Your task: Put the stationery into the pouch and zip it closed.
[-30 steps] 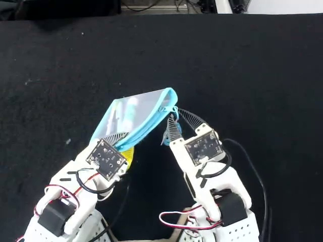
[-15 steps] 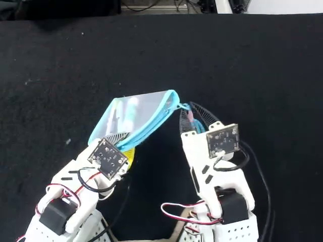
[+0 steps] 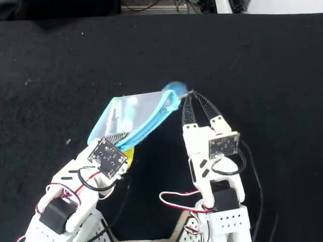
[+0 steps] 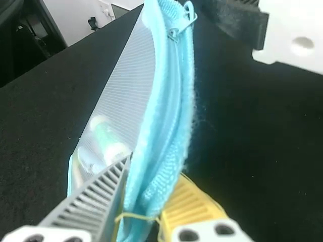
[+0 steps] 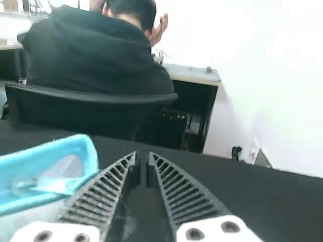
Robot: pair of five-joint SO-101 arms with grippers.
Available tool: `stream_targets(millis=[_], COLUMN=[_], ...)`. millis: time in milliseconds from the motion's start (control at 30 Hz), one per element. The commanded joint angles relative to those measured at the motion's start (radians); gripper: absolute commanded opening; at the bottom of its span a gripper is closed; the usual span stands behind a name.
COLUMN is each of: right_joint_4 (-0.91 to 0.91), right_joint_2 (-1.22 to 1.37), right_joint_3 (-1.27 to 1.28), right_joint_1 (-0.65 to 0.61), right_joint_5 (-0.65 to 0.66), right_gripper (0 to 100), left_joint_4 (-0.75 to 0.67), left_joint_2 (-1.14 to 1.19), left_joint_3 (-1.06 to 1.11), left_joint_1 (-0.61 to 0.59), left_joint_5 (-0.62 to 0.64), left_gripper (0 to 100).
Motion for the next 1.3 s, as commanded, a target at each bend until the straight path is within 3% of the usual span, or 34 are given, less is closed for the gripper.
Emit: stream_targets(millis=[0,200,367,500,633,833,1033,1267], right_joint_4=[-0.044,-0.009,0.396,0.617,0.626,0.641,0.709,0.575], right_joint_2=[-0.015,-0.015,-0.015,-0.015,-0.015,-0.015,-0.015,-0.015], right_joint_3=[-0.005,-0.008,-0.225,-0.371,-0.343,-0.338,-0.369,-0.268], right_joint_1=[0.021,0.021,0.018,0.005,-0.054,-0.083,-0.163,-0.224], right_joint_5=[-0.008,-0.003,-0.002,-0.005,-0.002,0.003,0.061,0.055], right_gripper=[1.1,1.5,2.2,15.2,28.6,23.4,23.4,23.4], left_joint_4=[0.017,0.017,0.017,0.017,0.017,0.018,0.011,0.017], left_joint_2=[0.011,0.011,0.011,0.011,0.011,0.011,0.009,0.009], left_joint_3=[0.018,0.018,0.018,0.018,0.018,0.015,-0.022,-0.027], left_joint_1=[-0.01,-0.01,-0.01,-0.01,-0.01,-0.015,-0.15,-0.156], left_joint_5=[0.012,0.012,0.012,0.012,0.012,0.012,0.021,0.021], left_gripper=[3,3,3,3,3,3,3,3])
